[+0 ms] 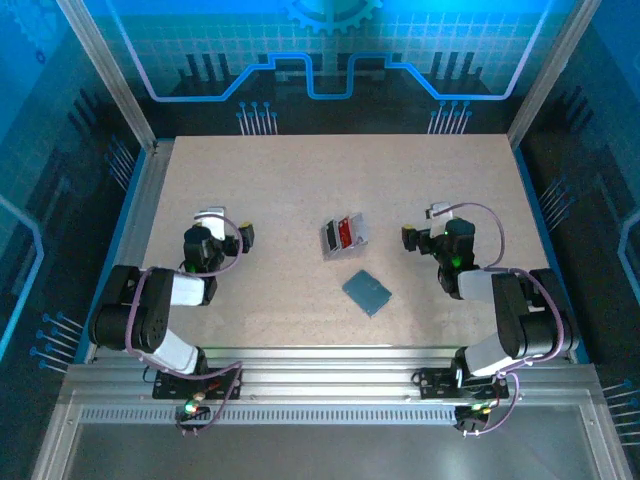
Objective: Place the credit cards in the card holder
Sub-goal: Rotate the card holder at the bottom-center of the table.
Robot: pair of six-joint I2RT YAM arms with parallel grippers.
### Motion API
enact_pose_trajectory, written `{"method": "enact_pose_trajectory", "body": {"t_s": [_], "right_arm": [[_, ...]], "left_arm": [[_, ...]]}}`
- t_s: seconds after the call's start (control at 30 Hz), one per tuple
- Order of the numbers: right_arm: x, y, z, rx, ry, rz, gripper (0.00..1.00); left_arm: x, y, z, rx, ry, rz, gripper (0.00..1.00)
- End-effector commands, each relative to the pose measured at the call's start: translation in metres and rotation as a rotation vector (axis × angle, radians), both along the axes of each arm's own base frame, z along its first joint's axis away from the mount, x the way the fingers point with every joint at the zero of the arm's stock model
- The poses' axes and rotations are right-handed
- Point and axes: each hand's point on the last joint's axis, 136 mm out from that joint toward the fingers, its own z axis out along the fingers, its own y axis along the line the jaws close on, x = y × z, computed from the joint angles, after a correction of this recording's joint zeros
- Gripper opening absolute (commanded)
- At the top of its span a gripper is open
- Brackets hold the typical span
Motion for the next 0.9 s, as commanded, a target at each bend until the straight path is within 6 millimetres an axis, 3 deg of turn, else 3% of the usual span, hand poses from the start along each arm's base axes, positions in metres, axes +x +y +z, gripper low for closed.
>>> {"method": "enact_pose_trajectory", "body": {"t_s": [0.0,0.77,0.87], "right_arm": [[0.005,0.000,0.007,-0.008,-0.021,0.008,1.00],[0.005,-0.003,0.007,0.027,-0.014,0.018,1.00],[0.004,-0.021,0.031,-0.024,-0.013,-0.114,1.00]], "left_arm": [[0.006,-0.001,0.008,0.009,-0.024,-0.024,0.99],[0.007,0.013,0.008,0.004,-0.023,0.059,0.99],[0.003,0.025,0.020,-0.003,-0.040,0.130,0.99]]}}
